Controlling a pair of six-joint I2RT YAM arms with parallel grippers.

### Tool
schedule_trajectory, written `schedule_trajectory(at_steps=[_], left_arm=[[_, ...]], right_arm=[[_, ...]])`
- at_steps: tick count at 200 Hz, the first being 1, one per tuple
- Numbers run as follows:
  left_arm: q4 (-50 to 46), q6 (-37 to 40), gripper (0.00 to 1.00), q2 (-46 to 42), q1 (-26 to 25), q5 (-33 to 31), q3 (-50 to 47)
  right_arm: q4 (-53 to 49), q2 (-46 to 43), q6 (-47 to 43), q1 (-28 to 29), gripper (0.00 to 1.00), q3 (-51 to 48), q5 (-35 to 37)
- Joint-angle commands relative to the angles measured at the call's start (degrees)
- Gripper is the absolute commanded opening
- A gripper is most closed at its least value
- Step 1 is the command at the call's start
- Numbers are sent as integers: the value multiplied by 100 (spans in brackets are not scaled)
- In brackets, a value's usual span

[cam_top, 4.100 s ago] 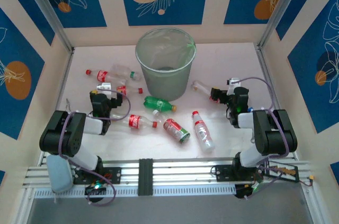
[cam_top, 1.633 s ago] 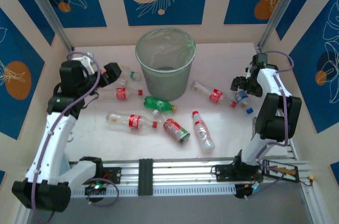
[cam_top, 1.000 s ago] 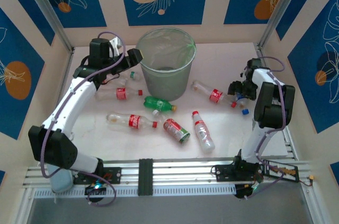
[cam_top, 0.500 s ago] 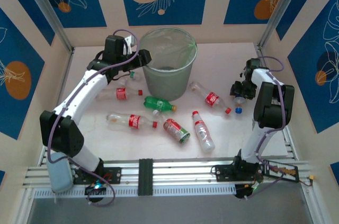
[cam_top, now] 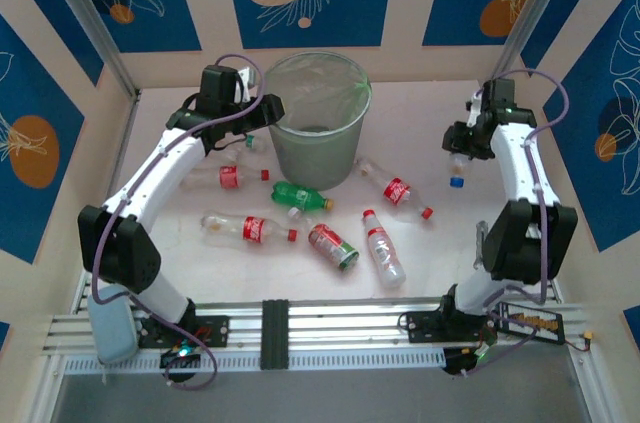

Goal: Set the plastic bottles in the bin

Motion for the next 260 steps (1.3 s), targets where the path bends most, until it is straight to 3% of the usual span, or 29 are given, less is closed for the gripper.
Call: schedule_trajectory(at_steps=[1,35,74,122,157,260], left_arm=[[-225,182,58,156,-71,-28,184],[-352,265,58,223,-80,-18,279],[-397,285,58,242,-117,-1,302],[-495,365,57,293,-152,21,413],[-520,377,58,281,-167,17,422],[-511,419,57,267,-160,-58,419]], right_arm=[[-396,-598,344,386,47,547,-638],[-434,-822,658,1430,46,1630,-659],[-122,-330,887,2640,45,2869,-689],[-7,1436,879,3709,45,4780,-823],[-104,2691,921,3927,45,5861,-844],[140,3390,772,3971,46,4628,-687]])
